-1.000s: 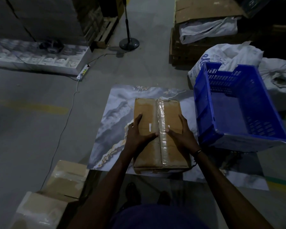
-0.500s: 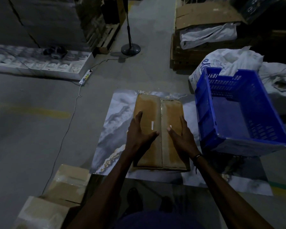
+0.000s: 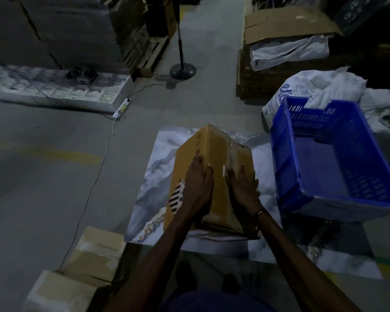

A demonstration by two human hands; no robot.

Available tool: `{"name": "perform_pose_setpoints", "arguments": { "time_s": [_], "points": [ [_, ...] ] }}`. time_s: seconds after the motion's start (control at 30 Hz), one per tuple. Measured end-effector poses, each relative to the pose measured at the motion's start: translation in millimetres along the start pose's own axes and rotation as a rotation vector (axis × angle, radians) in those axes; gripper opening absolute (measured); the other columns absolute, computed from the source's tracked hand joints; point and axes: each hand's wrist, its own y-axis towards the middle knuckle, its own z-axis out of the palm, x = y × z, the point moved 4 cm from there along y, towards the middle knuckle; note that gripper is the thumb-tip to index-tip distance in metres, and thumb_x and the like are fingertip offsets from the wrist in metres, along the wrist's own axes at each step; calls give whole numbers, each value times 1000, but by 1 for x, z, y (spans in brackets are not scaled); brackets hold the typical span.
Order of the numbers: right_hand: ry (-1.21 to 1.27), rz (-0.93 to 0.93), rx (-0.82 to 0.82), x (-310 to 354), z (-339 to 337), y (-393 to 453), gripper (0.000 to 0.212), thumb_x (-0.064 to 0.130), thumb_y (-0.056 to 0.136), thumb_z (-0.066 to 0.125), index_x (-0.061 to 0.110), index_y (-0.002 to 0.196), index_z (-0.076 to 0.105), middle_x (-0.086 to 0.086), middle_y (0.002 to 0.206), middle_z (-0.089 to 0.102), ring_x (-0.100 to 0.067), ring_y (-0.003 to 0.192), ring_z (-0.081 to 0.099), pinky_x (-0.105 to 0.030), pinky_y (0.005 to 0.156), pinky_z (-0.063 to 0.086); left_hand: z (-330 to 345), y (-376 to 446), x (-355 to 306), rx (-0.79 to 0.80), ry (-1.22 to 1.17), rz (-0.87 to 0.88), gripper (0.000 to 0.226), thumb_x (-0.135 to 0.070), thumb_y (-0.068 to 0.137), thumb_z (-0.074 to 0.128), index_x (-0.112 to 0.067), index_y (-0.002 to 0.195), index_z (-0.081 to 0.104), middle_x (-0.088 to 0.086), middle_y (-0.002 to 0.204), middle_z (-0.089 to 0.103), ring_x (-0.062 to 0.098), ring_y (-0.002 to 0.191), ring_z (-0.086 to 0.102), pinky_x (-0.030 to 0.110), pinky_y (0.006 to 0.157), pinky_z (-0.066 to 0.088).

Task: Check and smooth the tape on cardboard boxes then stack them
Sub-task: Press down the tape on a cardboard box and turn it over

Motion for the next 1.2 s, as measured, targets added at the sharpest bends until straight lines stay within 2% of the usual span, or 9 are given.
{"name": "perform_pose_setpoints", "arguments": {
  "time_s": [0.1,0.3,0.5,0.73,0.9,0.97,1.03,1.1,1.2],
  "points": [
    [54,-17,22,11,-3,0,123,109,59,13,41,161,1,-6,171,-5,-34,157,-6,-67,121,0,-1,-2,-7,-6,-104,73,38,-35,108,34,-27,137,55,2,119,70,16,99,68,31,89,55],
    [129,-20,53,13,-15,5,146,112,43,33,34,162,-4,-6,171,-1,-36,156,5,-66,121,11,20,-8,8,16,-109,30,41,-35,108,47,-26,148,52,-2,151,53,13,137,49,44,115,42],
    [289,-124,82,-12,-29,21,101,98,72,45,51,155,12,0,159,36,-28,137,47,-57,113,38,23,-2,39,105,51,-151,77,-89,82,46,-50,148,39,-7,167,24,18,153,23,55,123,23],
    [315,-269,44,-16,-53,14,70,83,91,35,57,153,15,4,135,60,-17,111,65,-47,100,51,30,-3,32,122,95,-103,73,-84,85,49,-50,148,37,-5,169,15,19,153,21,52,119,32],
    [204,-198,-142,-37,-61,16,50,33,112,32,37,160,22,-9,104,71,-18,81,67,-22,68,52,46,-8,28,153,229,31,67,-76,91,50,-45,150,40,-7,171,8,19,157,6,48,120,26],
    [125,-222,-169,-43,-56,15,54,21,111,33,31,162,18,-14,124,66,-22,99,67,-21,83,55,52,-11,26,171,298,74,65,-73,94,48,-42,151,40,-6,171,5,19,157,0,47,121,23],
    [11,-302,-196,-44,-48,8,54,19,110,35,23,162,21,-8,163,33,-20,145,40,-25,117,32,57,-12,24,179,342,104,63,-70,97,44,-41,152,39,-5,171,5,19,158,-3,47,123,18],
    [-104,-367,-251,-40,-42,-2,52,21,110,38,22,160,29,-1,171,10,-13,153,17,-26,122,17,59,-11,22,175,417,165,57,-64,101,42,-38,151,39,-1,171,10,22,158,-1,48,125,11],
    [-304,-477,-313,-24,-36,-8,44,23,106,45,22,150,46,-5,168,21,-24,154,19,-42,126,21,63,-1,15,245,468,255,51,-51,104,44,-32,152,42,5,169,19,29,157,5,50,125,9]
  ]
}}
